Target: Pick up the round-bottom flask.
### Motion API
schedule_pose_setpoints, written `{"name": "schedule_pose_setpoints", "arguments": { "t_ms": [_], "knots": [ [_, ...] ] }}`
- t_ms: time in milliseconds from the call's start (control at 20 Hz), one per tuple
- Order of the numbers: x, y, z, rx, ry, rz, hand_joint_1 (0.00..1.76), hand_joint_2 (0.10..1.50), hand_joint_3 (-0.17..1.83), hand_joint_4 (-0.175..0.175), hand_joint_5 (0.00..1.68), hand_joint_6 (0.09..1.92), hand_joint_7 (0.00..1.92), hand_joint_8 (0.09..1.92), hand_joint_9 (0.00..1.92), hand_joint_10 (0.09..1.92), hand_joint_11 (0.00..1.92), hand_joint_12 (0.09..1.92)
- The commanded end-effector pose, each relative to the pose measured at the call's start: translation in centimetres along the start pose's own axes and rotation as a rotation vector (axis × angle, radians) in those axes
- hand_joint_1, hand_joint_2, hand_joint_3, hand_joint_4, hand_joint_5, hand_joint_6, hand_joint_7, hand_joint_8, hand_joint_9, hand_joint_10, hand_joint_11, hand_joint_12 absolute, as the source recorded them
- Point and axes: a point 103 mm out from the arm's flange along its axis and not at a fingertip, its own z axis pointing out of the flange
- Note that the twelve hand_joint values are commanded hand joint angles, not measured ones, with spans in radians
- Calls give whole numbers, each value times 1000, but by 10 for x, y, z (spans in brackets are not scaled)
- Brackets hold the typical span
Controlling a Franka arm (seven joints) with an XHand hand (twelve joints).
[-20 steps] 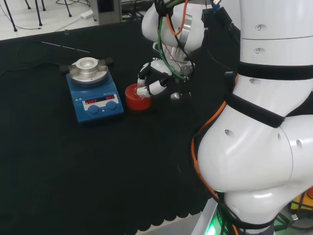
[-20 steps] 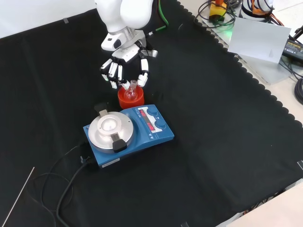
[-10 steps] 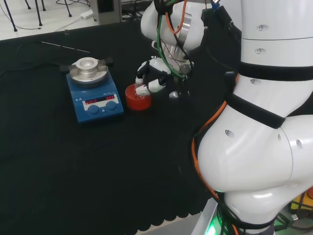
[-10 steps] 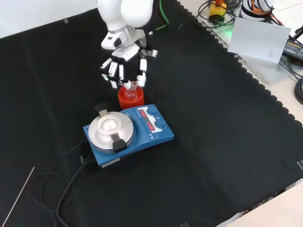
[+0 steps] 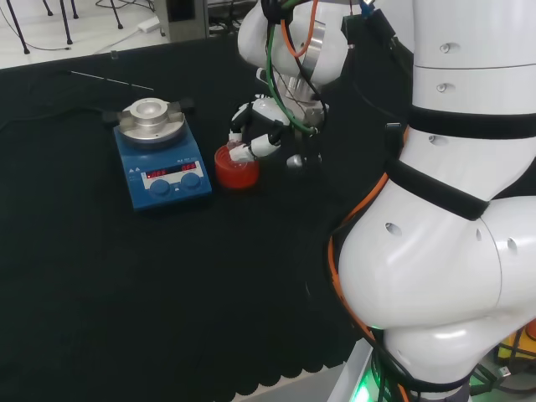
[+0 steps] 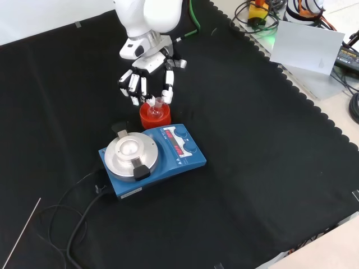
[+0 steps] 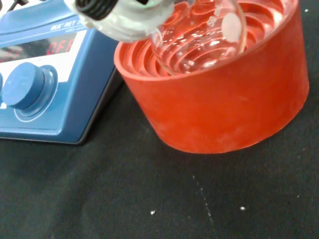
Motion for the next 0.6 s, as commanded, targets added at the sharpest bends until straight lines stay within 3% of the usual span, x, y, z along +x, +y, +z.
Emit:
{"name": "schedule_pose_setpoints", "arguments": {
  "t_ms": [50,600],
  "knots": [
    [2,2,-4,-8,-7,-3,1058,983,117,175,1122,783,621,725,649,862,86,1489],
    [8,8,-35,-33,-31,-21,1061,985,103,175,1135,761,636,718,662,860,99,1482]
  ]
}}
